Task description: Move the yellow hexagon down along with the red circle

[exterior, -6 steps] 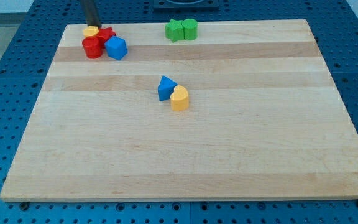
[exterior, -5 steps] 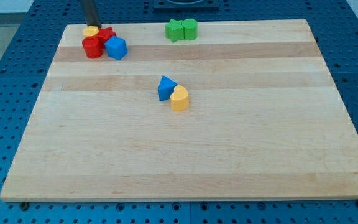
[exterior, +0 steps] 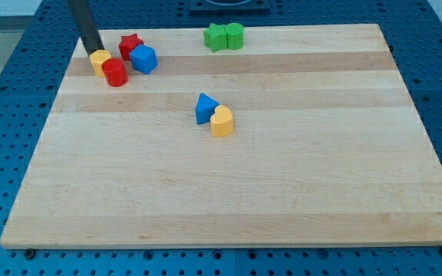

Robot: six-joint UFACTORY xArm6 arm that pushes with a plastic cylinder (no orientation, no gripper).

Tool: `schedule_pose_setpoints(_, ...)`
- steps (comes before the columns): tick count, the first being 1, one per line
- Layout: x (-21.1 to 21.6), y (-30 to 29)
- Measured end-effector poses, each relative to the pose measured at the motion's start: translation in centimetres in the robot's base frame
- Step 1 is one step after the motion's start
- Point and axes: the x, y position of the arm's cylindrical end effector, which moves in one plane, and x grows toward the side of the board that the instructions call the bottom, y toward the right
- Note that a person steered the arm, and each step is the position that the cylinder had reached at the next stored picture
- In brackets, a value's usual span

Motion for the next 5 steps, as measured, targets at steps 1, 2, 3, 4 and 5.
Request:
schedule_pose_setpoints(1,1.8,-0.3)
schedule_pose_setpoints(2,3.1,-0.3)
schedule_pose_setpoints(3,4.4,-0.1)
schedule_pose_setpoints(4,5.8,0.5)
schedule_pose_setpoints(5,7.3,1.7)
